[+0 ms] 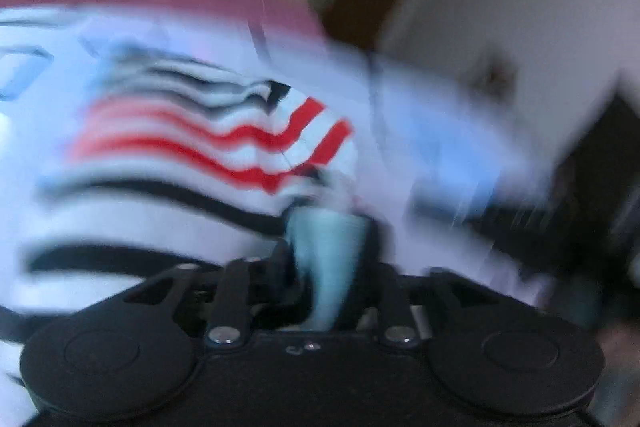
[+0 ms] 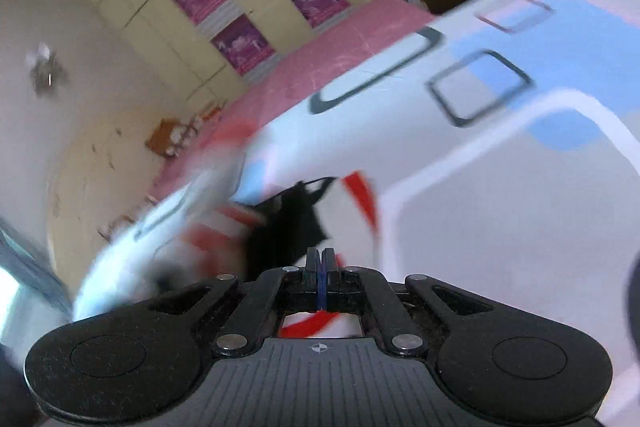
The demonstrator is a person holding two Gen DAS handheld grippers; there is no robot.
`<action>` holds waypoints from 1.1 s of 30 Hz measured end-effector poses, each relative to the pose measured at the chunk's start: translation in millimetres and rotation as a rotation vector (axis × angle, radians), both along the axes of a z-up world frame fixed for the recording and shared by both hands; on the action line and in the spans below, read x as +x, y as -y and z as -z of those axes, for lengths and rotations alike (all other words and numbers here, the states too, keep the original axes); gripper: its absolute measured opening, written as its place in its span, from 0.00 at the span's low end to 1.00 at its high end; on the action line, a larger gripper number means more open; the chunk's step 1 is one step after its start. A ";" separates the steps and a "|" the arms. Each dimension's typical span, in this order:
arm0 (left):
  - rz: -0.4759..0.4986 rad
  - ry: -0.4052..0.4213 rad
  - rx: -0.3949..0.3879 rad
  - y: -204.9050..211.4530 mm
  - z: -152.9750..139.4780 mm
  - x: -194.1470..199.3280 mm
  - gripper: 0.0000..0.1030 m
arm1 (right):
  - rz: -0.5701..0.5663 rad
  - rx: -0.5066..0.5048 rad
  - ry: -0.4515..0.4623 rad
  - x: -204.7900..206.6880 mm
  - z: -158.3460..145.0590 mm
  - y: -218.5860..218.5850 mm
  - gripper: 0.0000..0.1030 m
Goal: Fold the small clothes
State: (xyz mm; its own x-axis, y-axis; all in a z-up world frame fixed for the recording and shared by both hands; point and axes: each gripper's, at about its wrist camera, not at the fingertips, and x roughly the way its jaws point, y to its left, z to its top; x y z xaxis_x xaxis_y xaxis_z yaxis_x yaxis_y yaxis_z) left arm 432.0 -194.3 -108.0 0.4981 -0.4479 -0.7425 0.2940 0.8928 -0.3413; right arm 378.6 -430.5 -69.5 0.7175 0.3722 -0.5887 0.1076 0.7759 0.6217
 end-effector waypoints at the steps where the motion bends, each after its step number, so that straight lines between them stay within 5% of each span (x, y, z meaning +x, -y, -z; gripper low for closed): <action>1: 0.035 0.052 0.062 10.9 -4.8 -9.0 0.34 | 0.029 -0.035 -0.015 -0.9 0.3 7.5 0.22; 2: 0.076 0.080 0.052 10.7 -16.4 -15.4 0.37 | 0.032 -0.049 0.001 -4.4 -0.5 13.8 0.61; 3: 0.102 0.087 0.004 3.6 -27.6 -19.8 0.39 | 0.013 -0.036 0.036 -7.8 -1.5 18.9 0.64; 5: 0.074 0.124 -0.102 -30.3 -52.3 -24.3 0.36 | -0.021 0.022 0.030 -6.8 0.9 27.3 0.62; 8: -0.022 0.207 -0.003 -74.0 -65.8 -11.3 0.32 | -0.097 0.101 0.007 1.6 10.0 19.6 0.55; 11: -0.077 0.146 0.010 -107.8 -51.8 19.5 0.28 | -0.162 0.091 -0.033 12.9 17.2 -3.0 0.55; 14: -0.063 0.072 0.025 -110.5 -39.5 10.7 0.28 | -0.196 0.052 -0.100 20.5 22.4 -18.9 0.55; 20: -0.061 0.118 0.071 -110.2 -18.7 -3.8 0.33 | -0.234 -0.028 -0.189 24.0 17.3 -39.0 0.55; 22: -0.057 0.127 0.066 -112.6 -19.1 -4.0 0.33 | -0.256 -0.093 -0.174 23.3 17.1 -47.6 0.33; 24: -0.052 0.143 0.065 -115.6 -21.2 -3.8 0.32 | -0.268 -0.180 -0.154 17.9 17.9 -62.0 0.30; 28: -0.032 0.165 0.018 -136.6 -24.7 -12.9 0.33 | -0.348 -0.156 -0.004 3.1 2.0 -79.2 0.30; 30: 0.001 0.142 0.014 -140.0 -15.5 -10.9 0.34 | -0.304 -0.235 -0.080 4.6 24.3 -74.1 0.29; 33: 0.026 0.157 0.041 -133.7 -16.0 -11.2 0.35 | -0.211 -0.056 -0.096 -2.2 47.0 -37.5 0.29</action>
